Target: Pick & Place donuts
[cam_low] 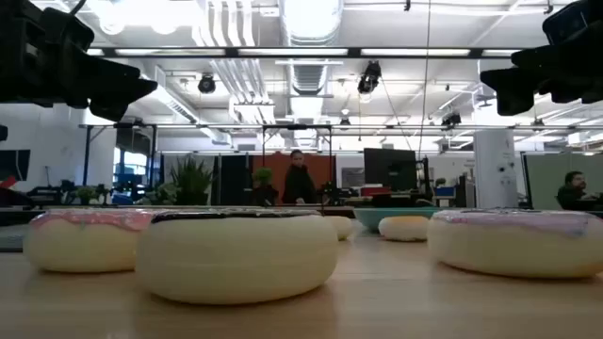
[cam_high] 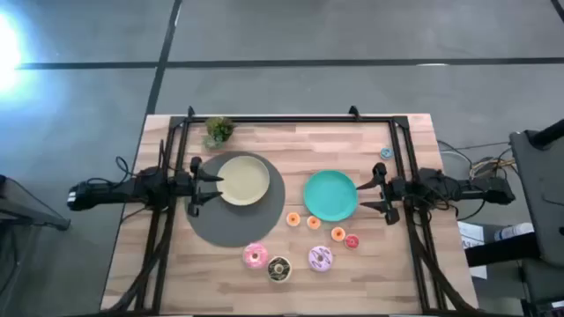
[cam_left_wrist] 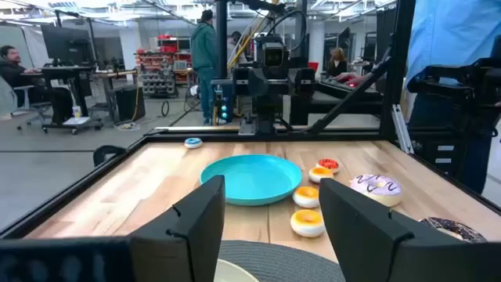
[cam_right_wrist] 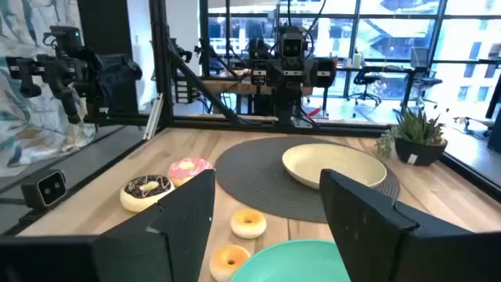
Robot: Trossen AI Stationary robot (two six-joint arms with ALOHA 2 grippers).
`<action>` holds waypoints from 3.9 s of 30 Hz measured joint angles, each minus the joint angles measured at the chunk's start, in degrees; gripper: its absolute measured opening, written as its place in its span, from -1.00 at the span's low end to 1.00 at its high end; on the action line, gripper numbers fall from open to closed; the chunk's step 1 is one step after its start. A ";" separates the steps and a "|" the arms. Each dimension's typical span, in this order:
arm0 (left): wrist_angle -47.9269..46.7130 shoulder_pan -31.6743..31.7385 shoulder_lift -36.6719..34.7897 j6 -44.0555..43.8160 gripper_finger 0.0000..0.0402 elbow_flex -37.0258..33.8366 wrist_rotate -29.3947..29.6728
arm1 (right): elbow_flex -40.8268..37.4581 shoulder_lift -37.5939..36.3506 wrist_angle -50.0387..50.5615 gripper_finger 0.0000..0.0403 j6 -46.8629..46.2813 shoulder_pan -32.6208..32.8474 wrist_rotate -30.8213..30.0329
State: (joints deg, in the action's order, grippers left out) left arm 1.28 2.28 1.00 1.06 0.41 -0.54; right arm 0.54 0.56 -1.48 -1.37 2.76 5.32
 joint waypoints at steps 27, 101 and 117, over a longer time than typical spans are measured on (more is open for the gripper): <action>-0.02 -0.02 0.02 -0.01 -0.09 0.02 0.00 | 0.01 0.01 0.02 0.11 0.00 -0.02 0.00; 0.02 -0.02 0.00 0.00 -0.09 0.02 0.00 | 49.34 69.96 66.66 0.11 -68.84 -25.07 -31.88; 0.02 -0.02 0.02 0.00 -0.09 0.02 0.00 | 49.82 84.19 61.35 0.11 -53.76 -43.77 -23.88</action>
State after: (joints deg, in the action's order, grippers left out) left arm 1.30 2.27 1.02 1.06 0.43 -0.54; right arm 50.36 84.75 59.87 -55.13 -41.00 -18.56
